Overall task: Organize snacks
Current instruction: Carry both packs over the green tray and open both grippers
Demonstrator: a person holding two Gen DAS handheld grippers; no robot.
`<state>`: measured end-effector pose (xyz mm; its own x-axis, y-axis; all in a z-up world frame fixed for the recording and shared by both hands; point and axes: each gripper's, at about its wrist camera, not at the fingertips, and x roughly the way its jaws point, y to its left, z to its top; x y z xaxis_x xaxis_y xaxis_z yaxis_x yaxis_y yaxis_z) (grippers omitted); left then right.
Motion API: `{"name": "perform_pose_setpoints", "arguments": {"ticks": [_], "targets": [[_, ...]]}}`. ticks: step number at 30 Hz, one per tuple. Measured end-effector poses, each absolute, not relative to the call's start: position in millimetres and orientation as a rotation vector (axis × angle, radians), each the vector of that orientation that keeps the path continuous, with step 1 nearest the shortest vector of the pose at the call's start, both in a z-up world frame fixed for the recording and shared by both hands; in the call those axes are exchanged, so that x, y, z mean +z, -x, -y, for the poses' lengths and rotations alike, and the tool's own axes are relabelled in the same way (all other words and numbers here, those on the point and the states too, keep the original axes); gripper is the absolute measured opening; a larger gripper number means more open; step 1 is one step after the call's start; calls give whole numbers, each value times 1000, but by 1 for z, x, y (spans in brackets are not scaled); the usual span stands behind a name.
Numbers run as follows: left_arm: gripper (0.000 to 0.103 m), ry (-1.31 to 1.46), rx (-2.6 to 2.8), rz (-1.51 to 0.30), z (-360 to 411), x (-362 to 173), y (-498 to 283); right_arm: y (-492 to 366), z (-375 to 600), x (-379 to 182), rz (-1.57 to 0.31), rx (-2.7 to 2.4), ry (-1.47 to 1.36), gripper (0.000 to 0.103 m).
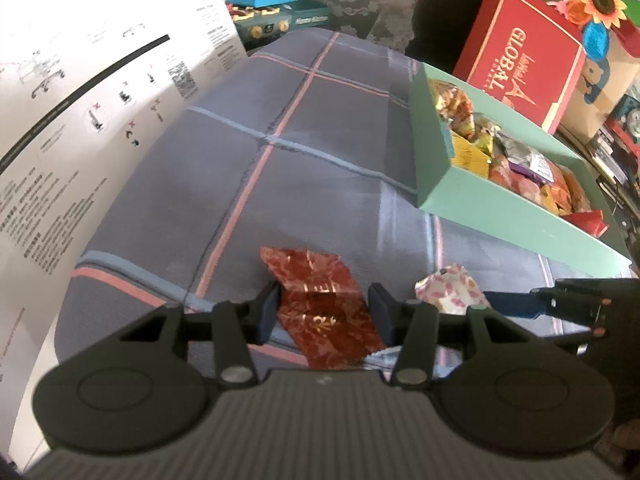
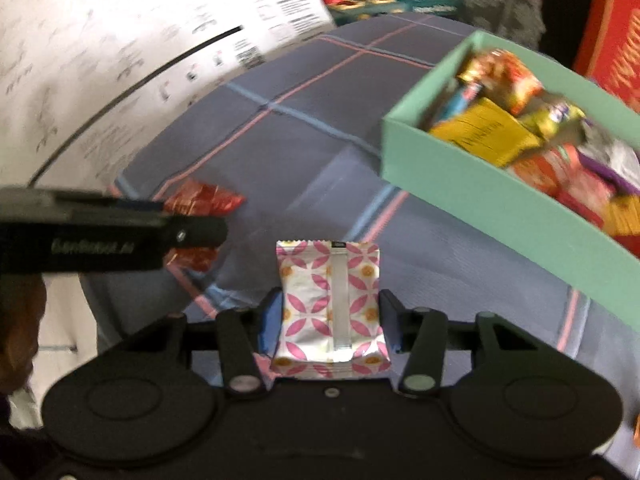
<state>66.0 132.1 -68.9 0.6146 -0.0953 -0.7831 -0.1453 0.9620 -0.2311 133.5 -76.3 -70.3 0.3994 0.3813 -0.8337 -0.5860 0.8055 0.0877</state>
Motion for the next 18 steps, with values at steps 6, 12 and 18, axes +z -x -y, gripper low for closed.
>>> {"name": "perform_pose_setpoints", "arguments": {"ticks": [6, 12, 18], "targets": [[47, 241, 3, -889, -115, -54, -63, -140, 102, -59, -978, 598, 118, 50], [47, 217, -8, -858, -101, -37, -62, -135, 133, -42, -945, 590, -8, 50], [47, 219, -26, -827, -86, -21, -65, -133, 160, -21, -891, 581, -86, 50]]}}
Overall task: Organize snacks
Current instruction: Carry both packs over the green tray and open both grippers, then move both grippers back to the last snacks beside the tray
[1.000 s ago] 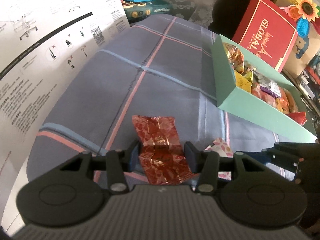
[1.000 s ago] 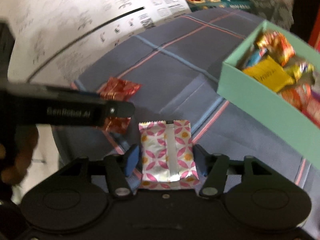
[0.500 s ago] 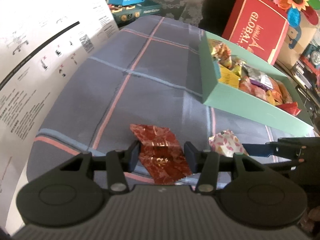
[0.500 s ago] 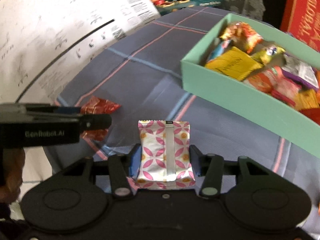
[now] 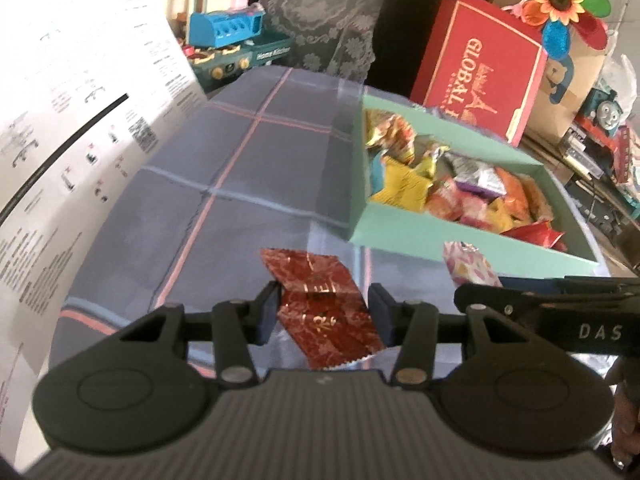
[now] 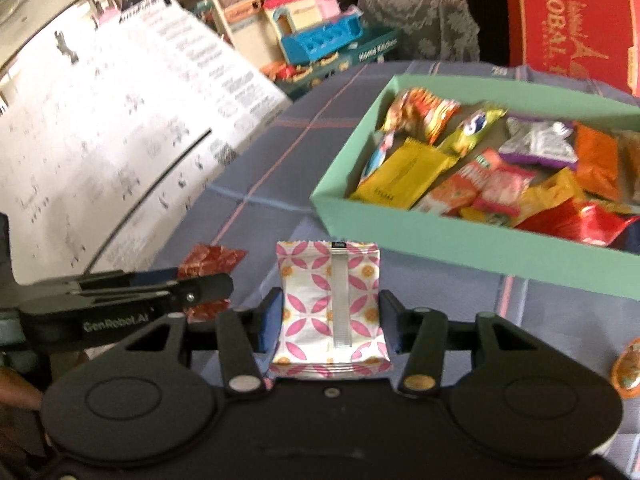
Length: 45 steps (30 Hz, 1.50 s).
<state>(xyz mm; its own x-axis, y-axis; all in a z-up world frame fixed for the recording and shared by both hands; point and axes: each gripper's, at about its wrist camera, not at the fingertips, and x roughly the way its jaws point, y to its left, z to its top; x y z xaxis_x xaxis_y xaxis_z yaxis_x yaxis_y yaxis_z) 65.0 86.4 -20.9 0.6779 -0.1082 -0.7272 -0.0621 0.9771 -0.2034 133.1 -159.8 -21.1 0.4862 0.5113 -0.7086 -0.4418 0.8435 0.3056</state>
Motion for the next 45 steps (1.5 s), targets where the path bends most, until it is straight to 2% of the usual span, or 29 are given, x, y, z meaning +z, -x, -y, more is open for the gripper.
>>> {"name": "perform_pose_setpoints", "arguments": {"ticks": [11, 20, 34, 36, 38, 39, 40, 41, 42, 45], "targets": [[47, 148, -126, -762, -46, 10, -100, -153, 213, 9, -797, 457, -205, 50], [47, 100, -213, -782, -14, 18, -157, -195, 254, 16, -776, 335, -292, 50], [47, 18, -268, -859, 50, -8, -270, -302, 267, 8, -825, 298, -414, 50], [47, 15, -266, -866, 53, -12, -281, -317, 261, 6, -827, 306, -416, 52], [48, 9, -261, -865, 57, -16, -289, -329, 256, 4, -818, 312, -418, 59], [59, 7, -253, -863, 57, -18, -288, -334, 253, 3, -814, 314, -417, 66], [82, 7, -240, -865, 57, -19, -290, -338, 251, 2, -813, 313, -416, 80], [89, 8, -223, -861, 56, -20, -290, -339, 248, 3, -809, 304, -411, 89], [99, 7, -209, -853, 56, -20, -290, -338, 247, 3, -802, 300, -405, 91], [100, 3, -197, -859, 53, -23, -289, -336, 246, 2, -803, 301, -388, 96]]}}
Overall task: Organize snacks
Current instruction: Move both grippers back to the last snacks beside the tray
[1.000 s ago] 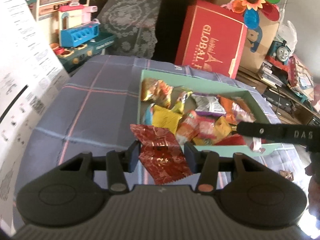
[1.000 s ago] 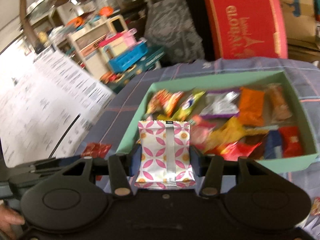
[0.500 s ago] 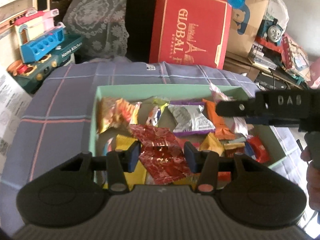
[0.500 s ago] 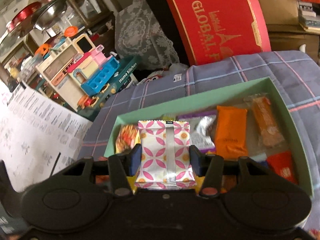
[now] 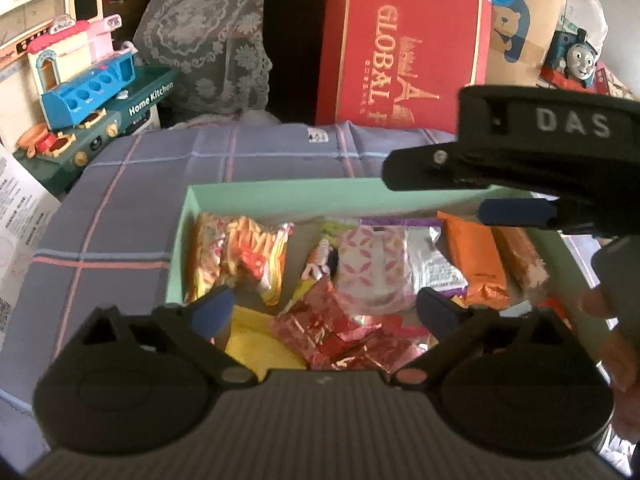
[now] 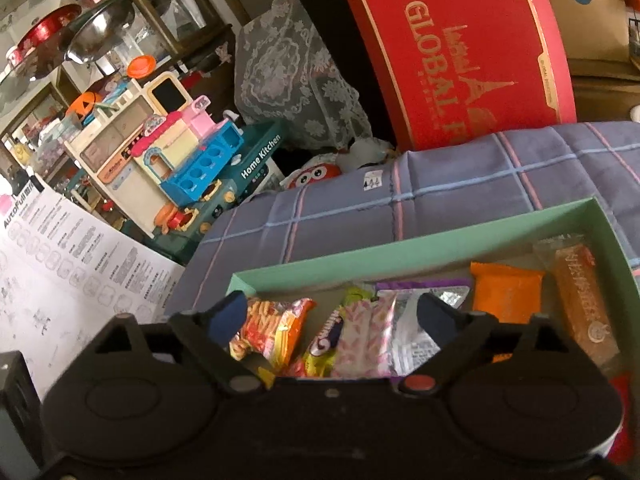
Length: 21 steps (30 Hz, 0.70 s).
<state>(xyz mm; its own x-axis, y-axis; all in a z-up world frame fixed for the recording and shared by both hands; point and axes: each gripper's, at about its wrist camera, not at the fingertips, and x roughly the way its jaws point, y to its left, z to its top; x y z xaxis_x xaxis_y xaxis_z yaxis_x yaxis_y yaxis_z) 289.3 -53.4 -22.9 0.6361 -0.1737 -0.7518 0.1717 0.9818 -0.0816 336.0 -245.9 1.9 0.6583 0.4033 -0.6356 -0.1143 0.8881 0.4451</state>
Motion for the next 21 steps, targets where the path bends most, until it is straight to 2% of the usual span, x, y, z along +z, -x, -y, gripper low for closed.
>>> {"name": "perform_pose_setpoints", "arguments": {"ticks": [3, 5, 21], "targets": [[102, 25, -191, -886, 51, -26, -289, -330, 251, -1, -817, 289, -383, 97], [103, 30, -193, -888, 51, -25, -284, -326, 254, -3, -833, 282, -400, 103], [103, 18, -243, -843, 80, 9, -218, -256, 287, 14, -822, 242, -410, 103]]}}
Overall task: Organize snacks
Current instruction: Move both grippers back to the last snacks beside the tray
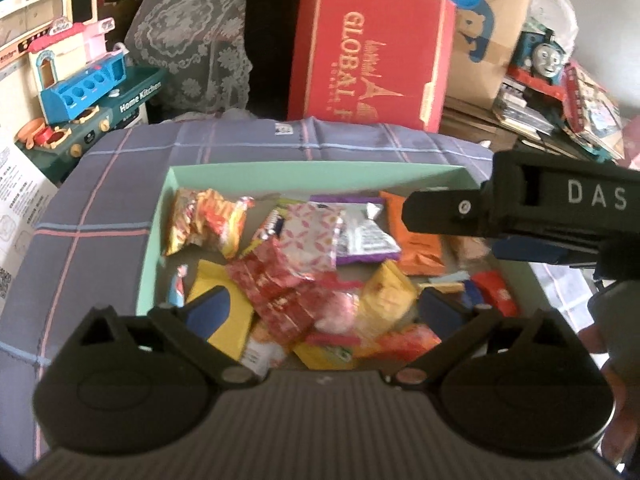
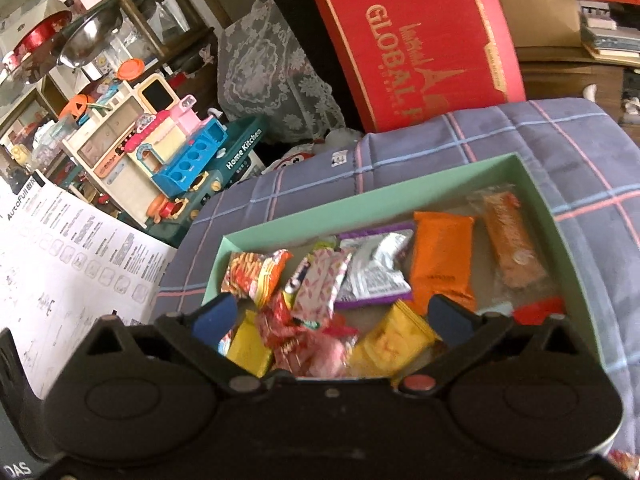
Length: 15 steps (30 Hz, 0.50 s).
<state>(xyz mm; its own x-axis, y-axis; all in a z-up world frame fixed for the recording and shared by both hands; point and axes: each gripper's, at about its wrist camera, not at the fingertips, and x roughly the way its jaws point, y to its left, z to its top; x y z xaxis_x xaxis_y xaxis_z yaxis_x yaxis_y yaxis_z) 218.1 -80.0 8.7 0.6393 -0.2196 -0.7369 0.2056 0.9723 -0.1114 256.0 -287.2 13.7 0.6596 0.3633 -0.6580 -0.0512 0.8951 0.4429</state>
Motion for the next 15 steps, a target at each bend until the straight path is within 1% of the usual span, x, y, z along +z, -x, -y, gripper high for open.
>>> {"name": "perform_pose_setpoints", "arguments": {"ticks": [8, 15], "targets": [[103, -19, -303, -829, 107, 18, -174, -206, 323, 15, -806, 210, -439, 103], [103, -66, -377, -854, 140, 3, -138, -162, 369, 1, -814, 141, -463, 103]]}}
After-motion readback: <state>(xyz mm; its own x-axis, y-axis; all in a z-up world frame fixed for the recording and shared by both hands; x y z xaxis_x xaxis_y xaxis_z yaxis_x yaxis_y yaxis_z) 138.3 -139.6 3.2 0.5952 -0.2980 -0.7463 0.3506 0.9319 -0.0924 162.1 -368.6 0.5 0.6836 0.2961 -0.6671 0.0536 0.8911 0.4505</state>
